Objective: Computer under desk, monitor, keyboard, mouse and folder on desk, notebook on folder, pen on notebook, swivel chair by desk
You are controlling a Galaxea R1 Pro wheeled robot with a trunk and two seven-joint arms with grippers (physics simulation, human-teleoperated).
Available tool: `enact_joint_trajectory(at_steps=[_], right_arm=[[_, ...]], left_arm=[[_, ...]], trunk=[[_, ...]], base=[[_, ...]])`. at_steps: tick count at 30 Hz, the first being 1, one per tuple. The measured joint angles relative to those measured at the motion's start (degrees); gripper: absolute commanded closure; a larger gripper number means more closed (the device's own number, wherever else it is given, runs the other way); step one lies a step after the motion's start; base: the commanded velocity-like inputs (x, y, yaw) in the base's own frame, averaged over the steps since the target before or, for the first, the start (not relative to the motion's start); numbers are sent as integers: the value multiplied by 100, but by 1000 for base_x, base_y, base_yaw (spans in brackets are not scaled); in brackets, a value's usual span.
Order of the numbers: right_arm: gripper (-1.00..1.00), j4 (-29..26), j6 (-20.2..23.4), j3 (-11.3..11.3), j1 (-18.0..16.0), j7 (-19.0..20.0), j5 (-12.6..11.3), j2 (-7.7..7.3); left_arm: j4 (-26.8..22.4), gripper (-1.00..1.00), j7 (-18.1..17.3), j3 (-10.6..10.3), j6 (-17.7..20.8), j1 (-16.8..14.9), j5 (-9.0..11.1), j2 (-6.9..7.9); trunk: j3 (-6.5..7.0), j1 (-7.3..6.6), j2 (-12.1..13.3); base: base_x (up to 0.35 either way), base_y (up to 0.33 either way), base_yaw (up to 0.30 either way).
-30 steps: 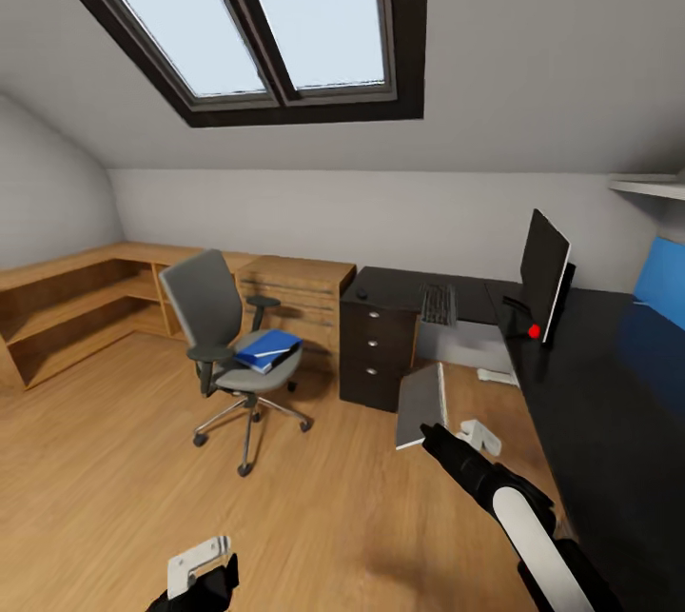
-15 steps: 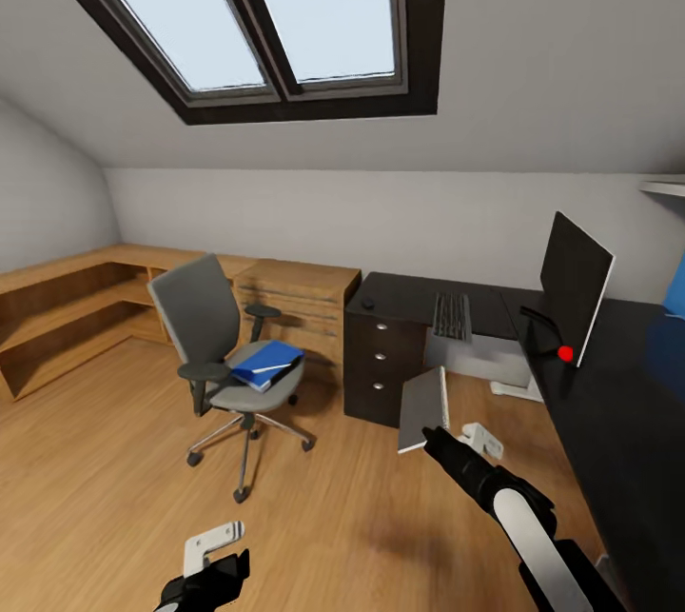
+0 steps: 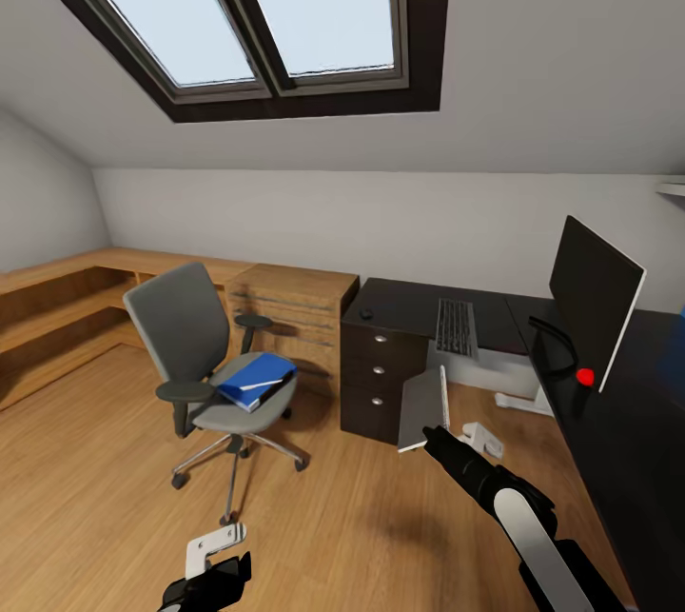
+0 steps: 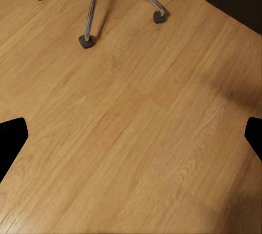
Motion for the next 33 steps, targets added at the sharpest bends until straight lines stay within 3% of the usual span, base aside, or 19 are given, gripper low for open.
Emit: enact_joint_trajectory(at_steps=[9,26,33], right_arm=[[100,-1,0,0,0,1,0,-2],[100,-9,0,21,0,11,-2,-8],[100,-30,-1,31,1,119,-2,-8]], left_arm=[[0,-100,-5,-4,-6,0,9,3],[-18,-100,-5,-6,-10,-1,10,-6],[-51,-100,4,-209,-10,-1,8,2]], trunk=[[0,0,0],[6,0,0],[135,-108,199]], base=[[50,7,0],[250,83,-17],[11,3,-154]])
